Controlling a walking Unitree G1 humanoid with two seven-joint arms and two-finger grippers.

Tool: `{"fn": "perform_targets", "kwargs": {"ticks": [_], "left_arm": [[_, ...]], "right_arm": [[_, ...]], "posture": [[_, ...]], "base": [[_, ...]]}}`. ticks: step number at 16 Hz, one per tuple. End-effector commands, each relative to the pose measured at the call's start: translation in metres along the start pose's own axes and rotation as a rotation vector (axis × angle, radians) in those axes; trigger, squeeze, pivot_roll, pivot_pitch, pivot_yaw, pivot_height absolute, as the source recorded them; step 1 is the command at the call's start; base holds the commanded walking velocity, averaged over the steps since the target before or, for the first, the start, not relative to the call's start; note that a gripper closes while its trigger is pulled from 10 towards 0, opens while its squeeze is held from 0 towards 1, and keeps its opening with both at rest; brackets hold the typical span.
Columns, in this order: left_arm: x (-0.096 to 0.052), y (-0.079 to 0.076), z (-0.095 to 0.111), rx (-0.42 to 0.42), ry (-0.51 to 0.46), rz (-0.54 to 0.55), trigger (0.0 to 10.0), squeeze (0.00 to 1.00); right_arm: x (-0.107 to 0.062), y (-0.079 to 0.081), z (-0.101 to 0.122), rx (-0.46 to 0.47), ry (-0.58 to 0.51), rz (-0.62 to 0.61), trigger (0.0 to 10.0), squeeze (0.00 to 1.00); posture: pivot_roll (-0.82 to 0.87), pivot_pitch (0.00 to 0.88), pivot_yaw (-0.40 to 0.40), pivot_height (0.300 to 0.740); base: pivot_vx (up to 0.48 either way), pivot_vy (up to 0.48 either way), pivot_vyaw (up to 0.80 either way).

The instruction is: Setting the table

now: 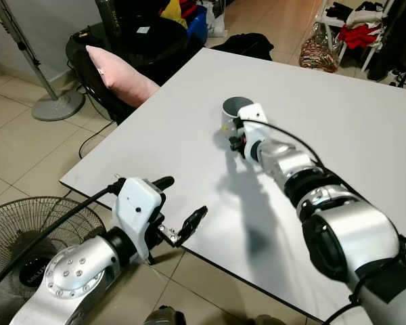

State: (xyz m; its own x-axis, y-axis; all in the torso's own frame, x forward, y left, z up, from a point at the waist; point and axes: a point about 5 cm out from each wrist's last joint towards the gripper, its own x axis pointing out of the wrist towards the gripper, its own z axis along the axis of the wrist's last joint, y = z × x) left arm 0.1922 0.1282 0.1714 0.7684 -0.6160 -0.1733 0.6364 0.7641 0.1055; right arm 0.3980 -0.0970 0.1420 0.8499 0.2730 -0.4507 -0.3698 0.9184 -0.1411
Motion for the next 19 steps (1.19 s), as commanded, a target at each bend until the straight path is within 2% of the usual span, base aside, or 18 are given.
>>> {"fn": "perform_targets", "kwargs": {"ticks": [1,4,6,7,8,10,14,15,17,18,19], "left_arm": [[0.001,0.004,-0.001,0.004,0.004,0.008,10.0,0.00],[0.005,0.009,-0.003,0.010,0.000,0.004,10.0,0.00],[0.007,0.012,-0.003,0.008,-0.005,0.008,10.0,0.00],[0.008,0.013,-0.002,0.000,-0.009,0.012,10.0,0.00],[0.008,0.014,-0.002,-0.007,-0.017,0.016,10.0,0.00],[0.007,0.016,0.000,-0.030,-0.041,0.043,10.0,0.00],[0.005,0.022,-0.001,-0.075,-0.067,0.124,10.0,0.00],[0.005,0.025,-0.005,-0.056,-0.042,0.190,10.0,0.00],[0.008,0.026,-0.012,-0.068,-0.040,0.293,10.0,0.00],[0.008,0.026,-0.011,-0.101,-0.063,0.348,10.0,0.00],[0.005,0.027,-0.009,-0.092,-0.078,0.428,10.0,0.00]], "right_arm": [[-0.001,-0.001,0.012,0.017,-0.020,0.019,10.0,1.00],[-0.004,-0.008,0.017,0.044,-0.025,0.039,10.0,1.00],[-0.006,-0.010,0.019,0.049,-0.020,0.104,10.0,1.00],[-0.009,-0.013,0.022,0.038,-0.010,0.149,10.0,0.68],[-0.011,-0.017,0.025,0.036,-0.017,0.163,10.0,0.00],[-0.019,-0.023,0.028,0.031,-0.010,0.220,10.0,0.00],[-0.059,-0.021,0.018,0.030,-0.041,0.297,10.0,0.00],[-0.076,-0.018,0.009,0.021,-0.051,0.292,10.0,0.00],[-0.093,-0.012,-0.011,0.006,-0.096,0.276,10.0,0.00],[-0.101,-0.007,-0.020,0.053,-0.140,0.255,10.0,0.00],[-0.116,-0.003,-0.032,0.098,-0.217,0.170,10.0,0.00]], "posture": [[0.00,0.033,0.088,0.740],[-0.02,0.000,0.103,0.740],[-0.03,0.000,0.110,0.740],[-0.04,0.000,0.112,0.740],[-0.04,0.000,0.116,0.740],[-0.05,0.000,0.124,0.740],[-0.06,0.000,0.128,0.740],[-0.06,0.000,0.133,0.740],[-0.05,0.000,0.122,0.740],[-0.04,0.000,0.119,0.740],[-0.04,0.000,0.110,0.740]], "base": [[0.000,0.000,0.00],[0.000,0.000,0.00],[0.000,0.000,0.00],[0.000,0.000,0.00],[0.000,0.000,0.00],[0.000,0.000,0.00],[0.000,0.000,0.00],[0.000,0.000,0.00],[0.000,0.000,0.00],[0.000,0.000,0.00],[0.000,0.000,0.00]]}}
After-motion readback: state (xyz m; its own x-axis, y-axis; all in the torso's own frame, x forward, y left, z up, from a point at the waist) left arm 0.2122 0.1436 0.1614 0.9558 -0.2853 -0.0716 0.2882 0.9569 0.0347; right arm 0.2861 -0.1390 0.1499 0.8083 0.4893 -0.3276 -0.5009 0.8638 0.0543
